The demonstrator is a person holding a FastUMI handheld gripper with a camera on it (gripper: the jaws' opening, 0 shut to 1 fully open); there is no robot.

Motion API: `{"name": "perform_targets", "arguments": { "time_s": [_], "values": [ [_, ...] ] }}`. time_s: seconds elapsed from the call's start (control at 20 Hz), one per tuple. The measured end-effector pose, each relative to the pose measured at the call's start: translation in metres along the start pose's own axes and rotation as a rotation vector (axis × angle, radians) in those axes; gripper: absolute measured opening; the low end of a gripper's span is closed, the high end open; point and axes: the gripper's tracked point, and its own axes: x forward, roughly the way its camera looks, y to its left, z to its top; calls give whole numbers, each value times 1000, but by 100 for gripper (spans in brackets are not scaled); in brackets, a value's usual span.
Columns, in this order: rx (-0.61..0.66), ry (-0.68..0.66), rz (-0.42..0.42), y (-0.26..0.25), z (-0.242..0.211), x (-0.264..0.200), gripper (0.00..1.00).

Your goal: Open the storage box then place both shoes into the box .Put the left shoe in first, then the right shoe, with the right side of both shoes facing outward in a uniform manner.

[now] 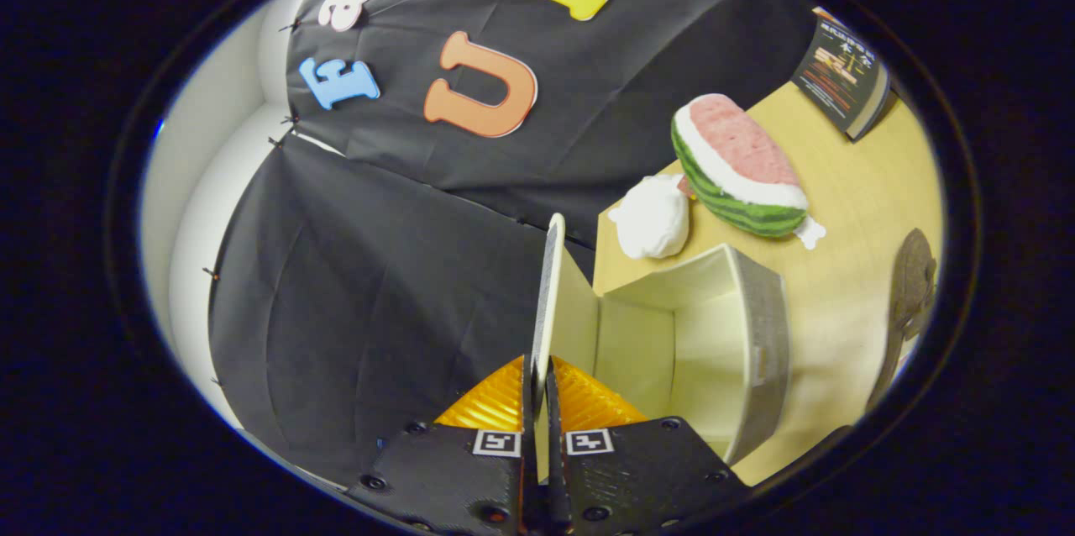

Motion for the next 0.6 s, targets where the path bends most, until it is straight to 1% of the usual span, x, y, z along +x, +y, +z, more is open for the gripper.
{"name": "perform_targets", "arguments": {
  "time_s": [0.15, 0.25, 0.35, 0.45, 0.5, 0.6],
  "values": [
    [-73, 4, -27, 33, -14, 28, 7],
    [-122, -16, -67, 46, -21, 46, 8],
    [-148, -33, -103, 56, -26, 63, 15],
    [-162, -44, -134, 61, -31, 78, 26],
    [-175, -44, -161, 62, -33, 82, 31],
    [-182, -57, -188, 64, -35, 87, 42]
  ]
}}
